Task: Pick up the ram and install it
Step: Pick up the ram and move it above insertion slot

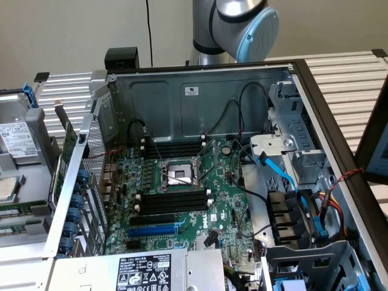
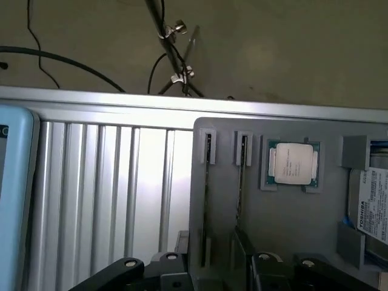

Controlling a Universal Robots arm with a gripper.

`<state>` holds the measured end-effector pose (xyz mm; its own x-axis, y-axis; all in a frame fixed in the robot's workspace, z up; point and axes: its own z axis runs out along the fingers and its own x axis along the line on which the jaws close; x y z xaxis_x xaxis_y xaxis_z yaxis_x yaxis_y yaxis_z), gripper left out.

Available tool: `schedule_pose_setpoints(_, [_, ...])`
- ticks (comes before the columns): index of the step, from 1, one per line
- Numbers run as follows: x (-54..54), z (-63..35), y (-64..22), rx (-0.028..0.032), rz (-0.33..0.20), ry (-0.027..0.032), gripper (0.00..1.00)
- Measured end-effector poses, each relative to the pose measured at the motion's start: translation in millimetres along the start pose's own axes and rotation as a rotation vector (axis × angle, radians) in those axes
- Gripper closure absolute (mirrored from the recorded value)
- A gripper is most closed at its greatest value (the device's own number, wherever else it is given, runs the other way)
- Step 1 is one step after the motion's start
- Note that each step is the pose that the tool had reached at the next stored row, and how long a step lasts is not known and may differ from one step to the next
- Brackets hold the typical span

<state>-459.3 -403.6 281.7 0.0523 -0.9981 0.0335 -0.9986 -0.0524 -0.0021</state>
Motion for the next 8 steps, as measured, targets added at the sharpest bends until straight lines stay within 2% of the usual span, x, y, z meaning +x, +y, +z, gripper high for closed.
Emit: schedule_pose_setpoints(8, [3.0, 14.6, 0.2, 0.0005, 0.040, 0.0003, 0.58])
